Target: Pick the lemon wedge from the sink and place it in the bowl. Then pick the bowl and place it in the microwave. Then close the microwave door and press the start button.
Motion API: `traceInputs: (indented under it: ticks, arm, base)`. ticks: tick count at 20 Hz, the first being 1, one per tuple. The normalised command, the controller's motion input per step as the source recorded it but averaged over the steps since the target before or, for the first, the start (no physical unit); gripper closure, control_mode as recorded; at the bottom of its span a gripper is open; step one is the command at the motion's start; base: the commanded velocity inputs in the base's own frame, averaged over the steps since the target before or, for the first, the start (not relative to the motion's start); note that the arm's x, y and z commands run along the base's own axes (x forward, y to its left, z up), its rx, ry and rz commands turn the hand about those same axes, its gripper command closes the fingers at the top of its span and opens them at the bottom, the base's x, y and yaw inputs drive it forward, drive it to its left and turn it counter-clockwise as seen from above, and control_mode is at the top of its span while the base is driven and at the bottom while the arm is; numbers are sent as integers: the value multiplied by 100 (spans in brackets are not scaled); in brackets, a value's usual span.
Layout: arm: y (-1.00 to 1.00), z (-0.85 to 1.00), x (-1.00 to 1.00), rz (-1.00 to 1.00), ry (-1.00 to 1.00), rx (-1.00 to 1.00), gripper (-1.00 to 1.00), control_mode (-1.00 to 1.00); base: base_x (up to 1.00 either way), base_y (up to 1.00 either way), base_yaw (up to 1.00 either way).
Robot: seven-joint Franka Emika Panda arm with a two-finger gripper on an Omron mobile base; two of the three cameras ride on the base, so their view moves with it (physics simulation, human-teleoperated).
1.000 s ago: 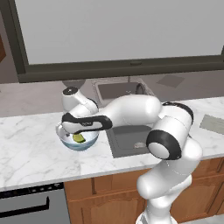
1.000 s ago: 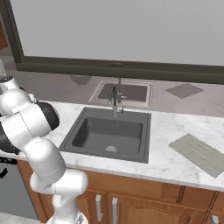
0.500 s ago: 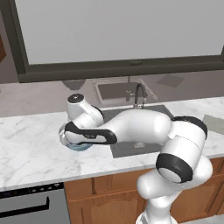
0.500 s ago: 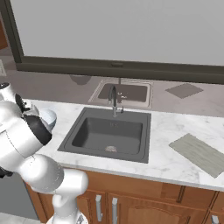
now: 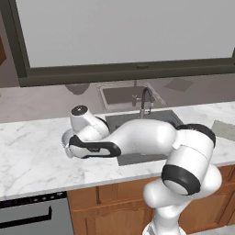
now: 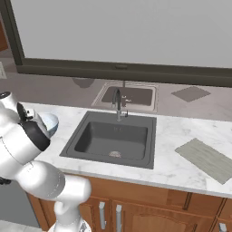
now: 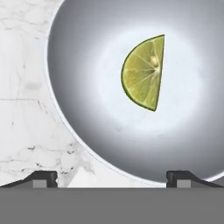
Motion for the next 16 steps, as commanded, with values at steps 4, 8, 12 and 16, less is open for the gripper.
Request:
traceInputs:
  ticks: [4, 8, 12, 16]
  arm:
    - [0, -16, 0, 0, 4, -8, -100, -100]
    - [0, -17, 25, 1, 4, -8, -100, -100]
    - [0, -24, 50, 2, 2, -9, -100, -100]
    - [0, -24, 39, 4, 0, -7, -100, -100]
  base:
    - [0, 0, 0]
    - [0, 0, 0]
    - [0, 0, 0]
    - [0, 0, 0]
